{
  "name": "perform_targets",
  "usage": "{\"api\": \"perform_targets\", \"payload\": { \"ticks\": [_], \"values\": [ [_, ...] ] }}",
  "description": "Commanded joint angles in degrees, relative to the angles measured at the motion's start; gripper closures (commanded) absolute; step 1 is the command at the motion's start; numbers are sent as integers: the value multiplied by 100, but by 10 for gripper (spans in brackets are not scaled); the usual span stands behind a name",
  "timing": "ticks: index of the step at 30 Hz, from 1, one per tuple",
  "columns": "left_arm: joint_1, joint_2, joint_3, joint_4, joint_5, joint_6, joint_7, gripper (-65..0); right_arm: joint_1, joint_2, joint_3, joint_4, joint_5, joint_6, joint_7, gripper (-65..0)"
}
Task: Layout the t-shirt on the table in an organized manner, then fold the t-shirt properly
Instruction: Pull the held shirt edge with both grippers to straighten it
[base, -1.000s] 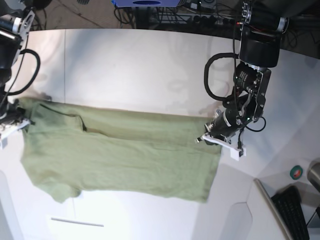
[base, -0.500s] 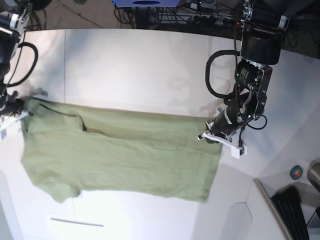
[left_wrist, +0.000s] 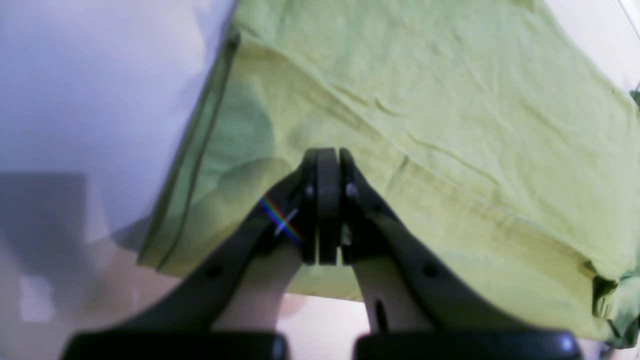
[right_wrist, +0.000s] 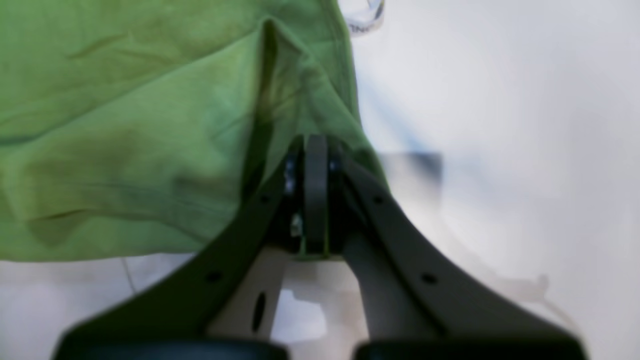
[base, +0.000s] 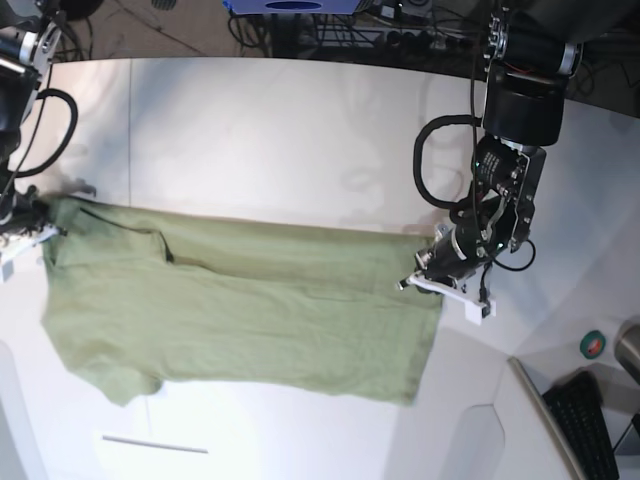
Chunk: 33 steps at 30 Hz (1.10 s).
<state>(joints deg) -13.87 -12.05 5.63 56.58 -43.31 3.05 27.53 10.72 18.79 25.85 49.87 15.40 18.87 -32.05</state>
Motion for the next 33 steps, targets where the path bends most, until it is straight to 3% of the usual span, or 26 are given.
{"api": "perform_targets", "payload": {
  "ticks": [1, 9, 13, 23, 33],
  "values": [
    [-147, -30, -5, -9, -8, -54, -94, 0, 233, 121, -75, -77, 56, 16, 115, 0],
    [-305, -21, 488, -748, -16, 7, -50, 0, 269, 104, -435, -683, 56, 16, 80, 0],
    [-15, -56, 505, -510, -16, 376, -41, 0, -39, 86, -444, -428, 56, 16, 80, 0],
    [758, -188, 435, 624, -60, 412, 328, 0, -1006, 51, -409, 802, 65, 7, -166, 0],
    [2024, -241, -725, 1661, -34, 420, 355, 0, -1762, -37, -400, 1479, 73, 7, -166, 0]
  ]
}}
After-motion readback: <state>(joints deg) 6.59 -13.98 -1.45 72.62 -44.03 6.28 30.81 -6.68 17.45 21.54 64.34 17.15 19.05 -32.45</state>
